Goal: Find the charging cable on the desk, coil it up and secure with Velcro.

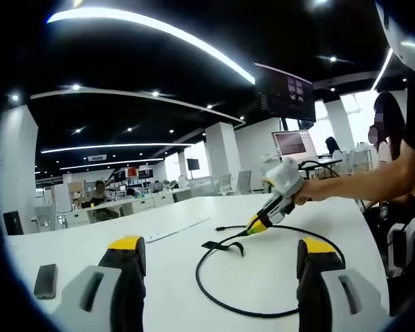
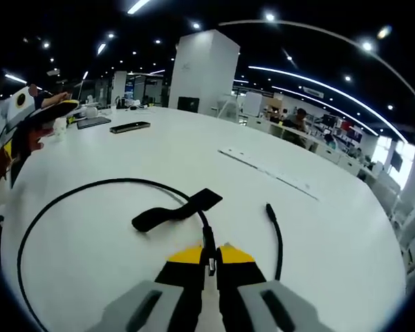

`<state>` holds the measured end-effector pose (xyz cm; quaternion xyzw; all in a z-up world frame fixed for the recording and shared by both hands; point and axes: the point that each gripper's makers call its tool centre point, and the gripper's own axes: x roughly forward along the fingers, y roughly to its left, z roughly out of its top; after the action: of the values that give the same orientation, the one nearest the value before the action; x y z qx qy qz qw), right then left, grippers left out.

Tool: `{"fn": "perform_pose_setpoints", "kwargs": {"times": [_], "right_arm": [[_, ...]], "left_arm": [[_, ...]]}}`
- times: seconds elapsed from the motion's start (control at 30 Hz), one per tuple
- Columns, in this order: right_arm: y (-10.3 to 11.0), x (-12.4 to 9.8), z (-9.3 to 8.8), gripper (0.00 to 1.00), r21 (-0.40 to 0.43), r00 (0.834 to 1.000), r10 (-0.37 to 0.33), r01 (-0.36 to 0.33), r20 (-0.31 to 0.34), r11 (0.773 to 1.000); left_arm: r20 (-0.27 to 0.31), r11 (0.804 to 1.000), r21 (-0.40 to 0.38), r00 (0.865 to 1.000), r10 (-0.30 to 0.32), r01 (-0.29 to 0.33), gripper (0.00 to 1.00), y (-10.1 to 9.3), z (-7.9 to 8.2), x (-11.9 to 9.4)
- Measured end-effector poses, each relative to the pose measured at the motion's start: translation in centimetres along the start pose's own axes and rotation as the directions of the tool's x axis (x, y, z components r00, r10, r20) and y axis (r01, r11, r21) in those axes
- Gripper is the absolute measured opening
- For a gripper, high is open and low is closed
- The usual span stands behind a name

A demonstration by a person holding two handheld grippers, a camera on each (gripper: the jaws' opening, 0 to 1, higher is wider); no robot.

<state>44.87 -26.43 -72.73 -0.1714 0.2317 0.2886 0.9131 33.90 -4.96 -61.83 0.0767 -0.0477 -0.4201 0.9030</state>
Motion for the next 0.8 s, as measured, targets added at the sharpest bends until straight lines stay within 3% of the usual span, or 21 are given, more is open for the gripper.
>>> {"fn": "perform_pose_setpoints", "kwargs": {"times": [0.8], "right_arm": [[-1.0,-2.6,-2.6,0.08,0.059,0.993,-0.110,0.112,-0.042,0.992]], "left_arm": [[-0.002,1.000,0.001,1.000,-0.005,0.005,0.90,-0.2,-0.2,0.0]]}}
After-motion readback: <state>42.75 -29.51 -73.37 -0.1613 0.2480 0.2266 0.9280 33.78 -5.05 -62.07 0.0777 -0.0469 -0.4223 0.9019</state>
